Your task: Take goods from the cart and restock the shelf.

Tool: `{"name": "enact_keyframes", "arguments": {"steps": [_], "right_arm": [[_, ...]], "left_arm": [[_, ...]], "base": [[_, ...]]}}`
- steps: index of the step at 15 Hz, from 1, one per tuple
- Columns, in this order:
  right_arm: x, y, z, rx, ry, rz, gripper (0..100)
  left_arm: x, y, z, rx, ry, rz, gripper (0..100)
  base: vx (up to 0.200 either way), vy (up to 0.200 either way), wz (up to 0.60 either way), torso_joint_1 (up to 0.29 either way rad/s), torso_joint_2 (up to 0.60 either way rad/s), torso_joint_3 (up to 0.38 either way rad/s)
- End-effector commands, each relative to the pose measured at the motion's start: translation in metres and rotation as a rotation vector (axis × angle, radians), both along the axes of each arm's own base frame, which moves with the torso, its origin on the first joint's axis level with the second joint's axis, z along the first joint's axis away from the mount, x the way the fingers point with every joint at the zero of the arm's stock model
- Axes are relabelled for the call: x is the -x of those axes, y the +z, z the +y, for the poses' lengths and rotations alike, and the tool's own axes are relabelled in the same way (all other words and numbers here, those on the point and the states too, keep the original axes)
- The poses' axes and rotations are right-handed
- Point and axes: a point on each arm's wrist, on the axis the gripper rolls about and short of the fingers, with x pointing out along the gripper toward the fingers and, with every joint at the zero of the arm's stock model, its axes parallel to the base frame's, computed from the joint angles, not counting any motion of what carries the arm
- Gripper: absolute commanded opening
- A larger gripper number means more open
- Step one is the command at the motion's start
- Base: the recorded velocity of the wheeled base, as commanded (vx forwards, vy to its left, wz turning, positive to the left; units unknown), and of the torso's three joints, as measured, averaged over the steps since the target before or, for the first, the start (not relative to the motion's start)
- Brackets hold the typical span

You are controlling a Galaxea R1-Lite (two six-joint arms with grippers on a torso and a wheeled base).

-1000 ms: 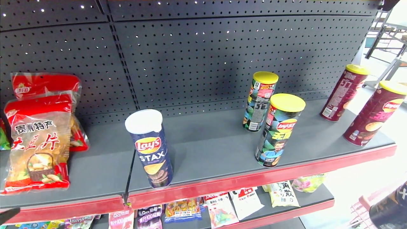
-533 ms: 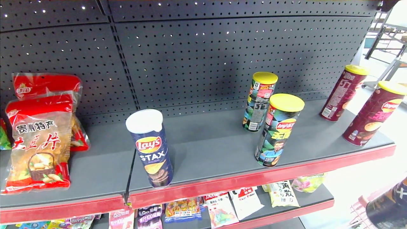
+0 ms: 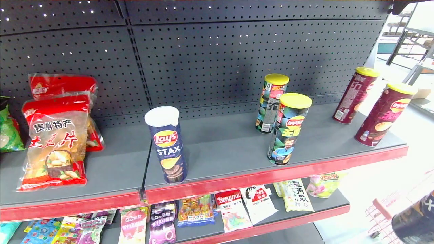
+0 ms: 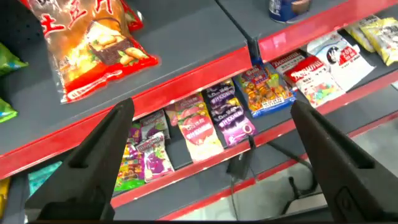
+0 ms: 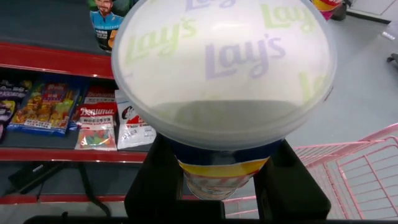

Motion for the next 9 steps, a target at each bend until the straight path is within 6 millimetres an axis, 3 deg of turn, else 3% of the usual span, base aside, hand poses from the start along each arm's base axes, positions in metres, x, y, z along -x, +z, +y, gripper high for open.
{"name": "enact_keyframes", "arguments": {"steps": [1,9], "right_arm": [[-0.0001,-0.0003,0.0000,0.001,0.000,0.003,0],[-0.0049,-0.0014,0.0009,0.002,0.008,0.029,0]], "left_arm": [[-0.0002,-0.0005,0.0000,-0.004,-0.001,0.001,100],[0.0091,-0.0104,-0.0006,-0.007,-0.006,-0.046,100]], "base": [[0.000,0.000,0.60,-0.002,0.00,-0.002],[0.000,0.000,0.60,0.008,0.01,0.004]]}}
